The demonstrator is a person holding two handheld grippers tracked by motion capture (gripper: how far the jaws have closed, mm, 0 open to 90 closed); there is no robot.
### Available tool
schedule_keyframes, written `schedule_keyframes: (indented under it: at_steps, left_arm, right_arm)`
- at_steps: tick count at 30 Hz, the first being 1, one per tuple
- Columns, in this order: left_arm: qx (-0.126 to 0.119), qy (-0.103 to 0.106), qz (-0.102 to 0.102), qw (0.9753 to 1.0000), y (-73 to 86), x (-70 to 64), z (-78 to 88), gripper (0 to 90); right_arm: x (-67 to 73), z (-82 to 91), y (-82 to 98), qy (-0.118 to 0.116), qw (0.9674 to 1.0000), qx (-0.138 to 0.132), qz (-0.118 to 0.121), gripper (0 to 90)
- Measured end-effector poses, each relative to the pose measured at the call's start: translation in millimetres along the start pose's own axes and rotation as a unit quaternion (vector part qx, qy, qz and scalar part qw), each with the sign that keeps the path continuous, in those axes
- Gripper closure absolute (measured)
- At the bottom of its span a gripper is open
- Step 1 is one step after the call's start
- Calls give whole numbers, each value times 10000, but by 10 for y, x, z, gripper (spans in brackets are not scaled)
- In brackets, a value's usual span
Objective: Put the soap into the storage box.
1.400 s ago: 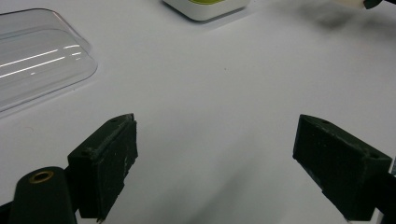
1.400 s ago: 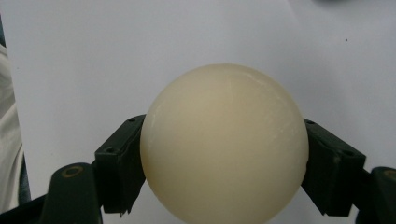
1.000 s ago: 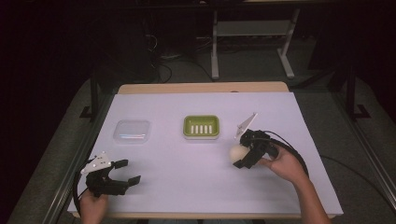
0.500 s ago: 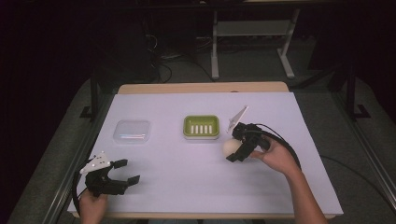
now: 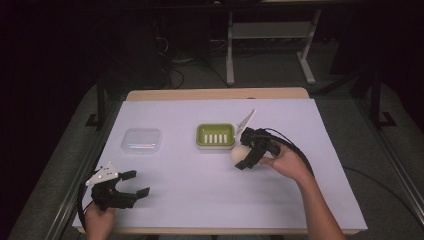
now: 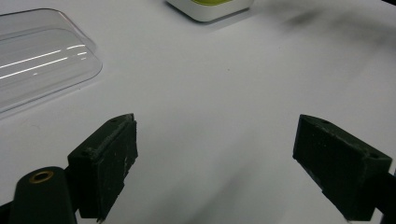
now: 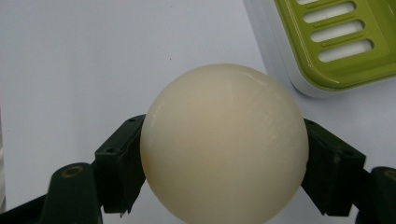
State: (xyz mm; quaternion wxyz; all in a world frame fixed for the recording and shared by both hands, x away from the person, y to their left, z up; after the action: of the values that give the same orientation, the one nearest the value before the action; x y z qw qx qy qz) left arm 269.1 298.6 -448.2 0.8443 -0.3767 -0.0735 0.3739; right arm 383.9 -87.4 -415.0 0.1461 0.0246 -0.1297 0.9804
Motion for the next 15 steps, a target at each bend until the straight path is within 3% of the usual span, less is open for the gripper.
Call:
schedule_keyframes:
  at_steps: [15]
  left_arm:
    - [-17, 7, 24, 10000, 1, 4, 1, 130]
  right_arm:
    - [-43, -9, -239, -27, 9999, 80, 130, 238]
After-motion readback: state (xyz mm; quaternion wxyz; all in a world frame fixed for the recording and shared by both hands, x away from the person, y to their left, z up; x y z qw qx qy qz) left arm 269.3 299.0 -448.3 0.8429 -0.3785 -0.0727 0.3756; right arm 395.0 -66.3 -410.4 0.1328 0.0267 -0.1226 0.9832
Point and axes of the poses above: each handheld gripper's, and its own axes: z roughly backward along the jaws, y roughly out of its underside, x roughly to its left, the point moved 4 cm from there along -z, roughly forward along the jaws, and after that the axes turned 13 degrees about x, right-handed, at the moved point
